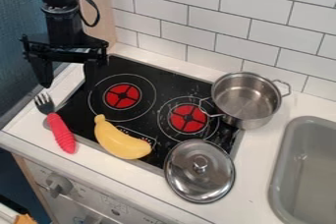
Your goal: Covered the silver pot with the lid
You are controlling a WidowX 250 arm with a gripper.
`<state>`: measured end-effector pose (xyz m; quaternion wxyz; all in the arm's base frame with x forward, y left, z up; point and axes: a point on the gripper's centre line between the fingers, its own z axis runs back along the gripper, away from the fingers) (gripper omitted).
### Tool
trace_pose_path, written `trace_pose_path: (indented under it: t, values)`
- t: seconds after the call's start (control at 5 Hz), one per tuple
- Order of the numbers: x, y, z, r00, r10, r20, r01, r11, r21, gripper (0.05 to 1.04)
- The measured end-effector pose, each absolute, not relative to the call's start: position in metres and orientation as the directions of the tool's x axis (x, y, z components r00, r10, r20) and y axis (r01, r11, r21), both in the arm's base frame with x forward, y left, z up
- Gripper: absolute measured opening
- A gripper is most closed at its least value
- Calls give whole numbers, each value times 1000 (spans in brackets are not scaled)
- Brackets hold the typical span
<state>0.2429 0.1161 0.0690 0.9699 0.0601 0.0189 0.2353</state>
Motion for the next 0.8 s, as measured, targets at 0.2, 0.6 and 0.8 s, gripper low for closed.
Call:
trace_pose_path:
  t: [0.2,0.6,0.8]
  values:
    - [239,113,60,887,460,-41,-451,883,129,1000]
    - [226,47,65,963,268,20,-268,955,123,1000]
    - [217,4,69,993,103,49,-108,986,127,1000]
